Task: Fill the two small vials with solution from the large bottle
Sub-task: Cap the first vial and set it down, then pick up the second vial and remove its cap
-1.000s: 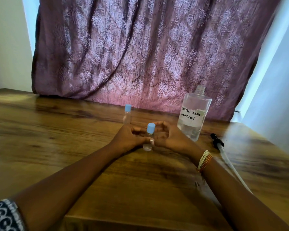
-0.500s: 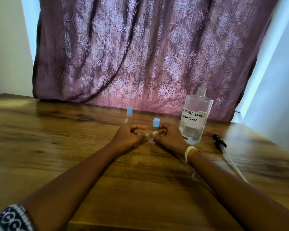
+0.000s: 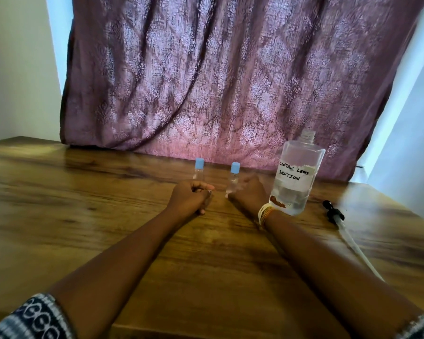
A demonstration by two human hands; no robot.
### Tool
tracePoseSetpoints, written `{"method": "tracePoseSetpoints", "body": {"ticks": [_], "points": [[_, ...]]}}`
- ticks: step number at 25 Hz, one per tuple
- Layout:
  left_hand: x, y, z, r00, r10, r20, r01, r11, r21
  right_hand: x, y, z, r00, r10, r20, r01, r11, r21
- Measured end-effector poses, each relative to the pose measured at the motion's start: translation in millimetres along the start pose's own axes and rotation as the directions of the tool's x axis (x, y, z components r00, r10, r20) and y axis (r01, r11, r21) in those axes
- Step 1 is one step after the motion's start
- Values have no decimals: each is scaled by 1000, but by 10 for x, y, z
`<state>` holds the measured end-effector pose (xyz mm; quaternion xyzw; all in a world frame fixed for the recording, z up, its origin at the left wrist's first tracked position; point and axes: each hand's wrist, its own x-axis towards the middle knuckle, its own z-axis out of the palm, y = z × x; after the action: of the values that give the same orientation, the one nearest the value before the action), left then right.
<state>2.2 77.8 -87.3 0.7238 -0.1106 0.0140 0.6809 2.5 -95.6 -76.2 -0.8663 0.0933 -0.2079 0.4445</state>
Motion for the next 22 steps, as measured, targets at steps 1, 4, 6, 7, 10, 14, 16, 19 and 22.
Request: {"method": "tracePoseSetpoints", "body": {"ticks": [1, 4, 6, 7, 10, 14, 16, 19, 22], "points": [[14, -6, 0, 999, -1, -43, 0, 1000, -17, -84, -24, 51, 998, -20, -56, 20, 1000, 5], [69, -8, -30, 980, 12, -200, -17, 1000, -21, -263, -160, 256, 994, -103, 35, 101, 993, 55], [97, 0, -64, 955, 16, -295, -22, 1000, -14, -264, -311, 392, 982, -114, 152, 93, 986, 139], [113, 0, -86, 946, 15, -323, -19, 1000, -9, -222, -387, 465, 977, -120, 176, 91, 983, 162], [137, -29, -122, 947, -14, -322, -5, 998, -56, -59, -529, 713, 988, -54, 142, 31, 987, 159], [117, -17, -121, 951, -17, -309, -11, 996, -90, 18, -505, 785, 997, -60, 57, 52, 991, 127], [99, 17, -95, 962, -34, -270, -5, 990, -143, -55, -456, 670, 995, -67, 79, 56, 989, 138], [34, 22, -8, 994, -14, -105, 5, 996, -90, -297, -339, 354, 987, -85, 134, 66, 988, 141], [-46, 16, 62, 994, 77, 76, -80, 996, 36, -570, -195, 24, 971, -140, 193, 134, 990, 42]]}}
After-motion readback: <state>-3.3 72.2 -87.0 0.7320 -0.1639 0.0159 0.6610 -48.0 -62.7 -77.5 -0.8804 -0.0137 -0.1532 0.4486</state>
